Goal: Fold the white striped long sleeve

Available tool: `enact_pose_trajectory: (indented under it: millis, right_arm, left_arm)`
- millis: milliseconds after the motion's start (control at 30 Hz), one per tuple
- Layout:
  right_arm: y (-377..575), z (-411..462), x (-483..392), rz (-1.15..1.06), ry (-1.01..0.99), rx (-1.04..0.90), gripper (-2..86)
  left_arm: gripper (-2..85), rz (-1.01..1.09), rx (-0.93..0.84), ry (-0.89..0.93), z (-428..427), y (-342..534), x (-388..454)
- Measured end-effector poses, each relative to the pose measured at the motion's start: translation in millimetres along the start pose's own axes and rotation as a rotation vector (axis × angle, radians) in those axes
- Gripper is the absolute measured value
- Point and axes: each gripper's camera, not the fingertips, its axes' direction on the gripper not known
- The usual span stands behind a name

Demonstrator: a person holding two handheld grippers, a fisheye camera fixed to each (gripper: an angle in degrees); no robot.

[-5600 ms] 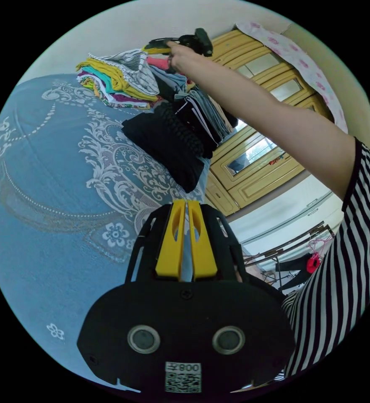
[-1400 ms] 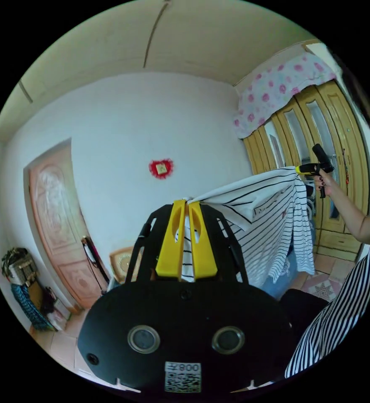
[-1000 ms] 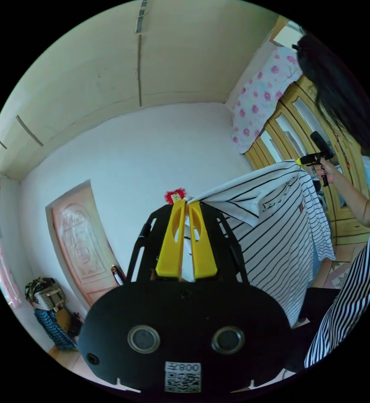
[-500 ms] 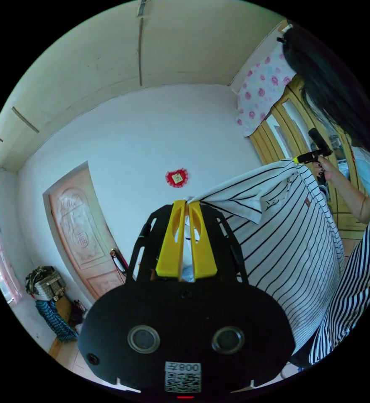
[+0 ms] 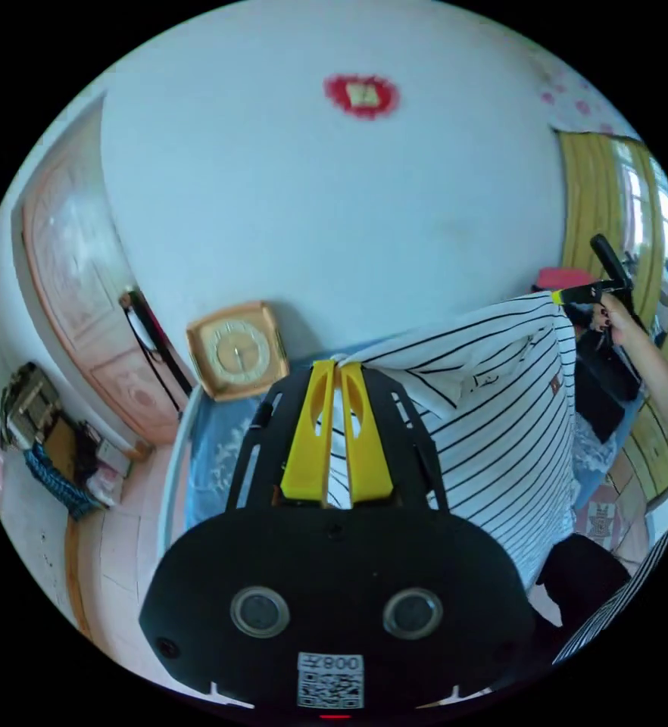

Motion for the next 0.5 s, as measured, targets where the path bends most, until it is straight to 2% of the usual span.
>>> enact_pose_trajectory:
  millis: [33, 100, 200, 333, 500]
  right_arm:
    - [-14, 38, 46, 0.081, 0.013, -0.060, 2.2]
    - [-23, 90, 112, 0.234, 0.041, -0.174, 2.8]
    - [-7, 139, 188, 0.397, 0.061, -0.262, 4.4]
    - [34, 139, 225, 0.411, -0.044, -0.221, 5.6]
    - [97, 127, 219, 0.413, 0.038, -0.255, 6.1]
  left_arm:
    - [1.4, -0.015, -0.050, 0.002, 31, -3, -7]
    - [1.6, -0.103, -0.308, 0.006, 152, -3, -32]
    - [1.9, -0.195, -0.500, 0.074, 248, 19, -56]
    - [3.3, -0.234, -0.520, 0.179, 281, 42, -85]
    - [8.9, -0.305, -0.604, 0.136, 293, 92, -146]
